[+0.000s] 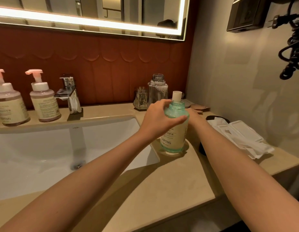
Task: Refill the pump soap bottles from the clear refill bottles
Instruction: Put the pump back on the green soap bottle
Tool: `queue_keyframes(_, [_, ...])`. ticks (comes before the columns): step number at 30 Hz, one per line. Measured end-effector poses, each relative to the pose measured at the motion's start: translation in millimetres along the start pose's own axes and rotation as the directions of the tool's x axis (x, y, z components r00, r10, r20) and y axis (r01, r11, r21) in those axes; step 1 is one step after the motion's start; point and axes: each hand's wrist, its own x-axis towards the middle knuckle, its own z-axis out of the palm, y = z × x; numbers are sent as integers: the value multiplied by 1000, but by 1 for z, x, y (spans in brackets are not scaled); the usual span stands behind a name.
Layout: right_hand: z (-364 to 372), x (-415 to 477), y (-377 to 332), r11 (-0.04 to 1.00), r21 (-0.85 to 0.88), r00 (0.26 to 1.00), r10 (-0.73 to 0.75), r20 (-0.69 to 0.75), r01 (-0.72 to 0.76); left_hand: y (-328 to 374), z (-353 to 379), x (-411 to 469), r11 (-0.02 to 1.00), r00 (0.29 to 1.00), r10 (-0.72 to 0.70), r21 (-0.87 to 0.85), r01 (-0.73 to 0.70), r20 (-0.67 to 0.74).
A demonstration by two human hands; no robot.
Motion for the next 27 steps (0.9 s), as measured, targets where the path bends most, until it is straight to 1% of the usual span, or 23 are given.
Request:
queue_keyframes(1, [-4,-2,0,1000,0,1000,10,2,-10,1,1,0,1000,1000,-22,3,22,-7])
queue_keyframes(2, [-10,-3,1,1000,-10,999,0,-36,0,2,1,1,999,999,-45,-2,45,-11])
queue_keyframes(3, [-17,-3,1,998,52,997,27,-72,-23,3,0,2,998,998,-64,-8,63,-8])
queue_keyframes(4, [-23,-1,3,994,110,990,34,-140,-18,4,-1,2,997,997,-75,-12,75,-1])
queue_keyframes(5, [-34,-6,1,977,211,977,60,-205,-16,5,-2,3,997,997,-82,-13,82,12])
queue_keyframes(7, [-56,-16,-2,918,397,933,151,-327,-9,7,-3,3,996,995,-92,-6,92,33])
queue_keyframes(9, [-80,-29,-5,836,547,901,208,-382,38,8,-3,3,995,994,-104,4,104,45])
queue_keyframes(10, [-91,-36,-7,792,606,879,229,-418,82,8,-3,3,994,993,-112,7,111,48])
queue_keyframes(12, [-111,-50,-10,733,665,843,263,-470,143,9,-2,3,992,992,-122,16,121,45])
queue_keyframes(16, [-139,-74,-18,669,704,792,285,-540,240,15,0,1,990,990,-139,32,137,40])
queue_keyframes(19, [-149,-88,-31,620,702,764,244,-597,350,20,-1,0,987,986,-159,40,157,55])
queue_keyframes(22, [-155,-99,-47,597,675,727,212,-653,433,22,-1,0,983,981,-178,47,175,70])
queue_keyframes(25, [-154,-105,-59,575,661,715,179,-676,481,22,-2,0,981,978,-189,50,185,86])
queue_keyframes(27, [-148,-108,-64,580,654,726,149,-671,486,23,-2,1,980,976,-200,33,197,92])
